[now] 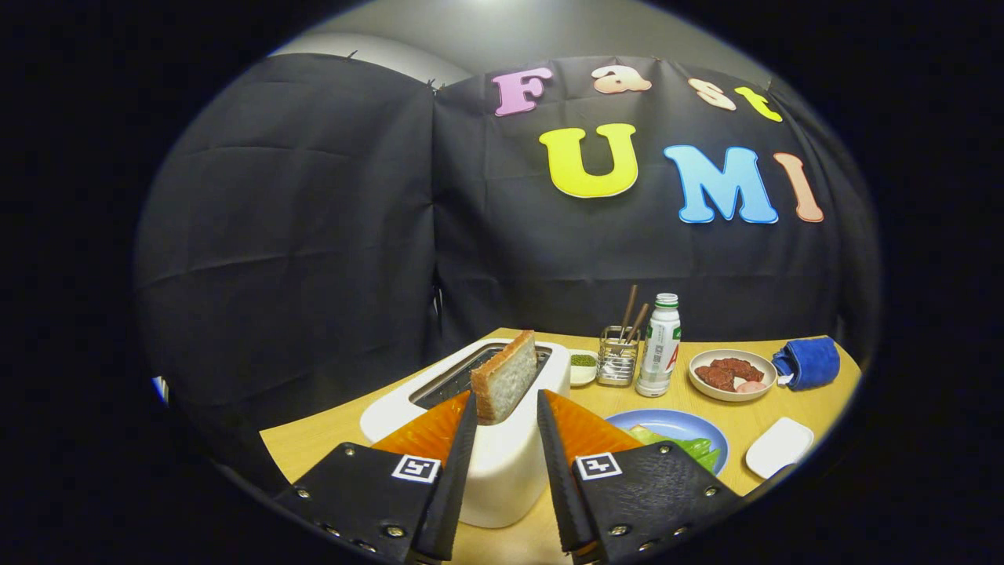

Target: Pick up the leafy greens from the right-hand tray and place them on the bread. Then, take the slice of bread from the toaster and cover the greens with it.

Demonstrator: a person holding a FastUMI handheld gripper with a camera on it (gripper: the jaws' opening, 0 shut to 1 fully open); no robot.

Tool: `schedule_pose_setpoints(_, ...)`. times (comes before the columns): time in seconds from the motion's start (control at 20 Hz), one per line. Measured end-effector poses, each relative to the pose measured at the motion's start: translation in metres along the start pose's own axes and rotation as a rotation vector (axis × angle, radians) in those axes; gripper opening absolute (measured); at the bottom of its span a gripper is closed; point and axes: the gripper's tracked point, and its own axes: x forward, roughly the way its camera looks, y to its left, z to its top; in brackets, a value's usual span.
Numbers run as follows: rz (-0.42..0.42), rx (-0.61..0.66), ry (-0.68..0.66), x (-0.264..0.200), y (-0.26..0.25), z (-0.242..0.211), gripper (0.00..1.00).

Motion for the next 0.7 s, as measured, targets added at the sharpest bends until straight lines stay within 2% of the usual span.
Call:
schedule_pose_setpoints(0.45,-0.116,-0.069,-0.004,0.044,0.002,0.001,0.49)
schedule_pose_setpoints(0.5,-0.15,-0.048,-0.006,0.045,-0.005,-0.001,0.45)
schedule_pose_setpoints(0.55,-0.163,-0.037,-0.015,0.047,-0.004,0.001,0.23)
schedule_pose_setpoints(0.65,-0.147,-0.026,-0.028,0.05,-0.003,0.004,0.19)
schedule_pose_setpoints(0.7,-0.141,-0.026,-0.025,0.054,-0.004,0.002,0.13)
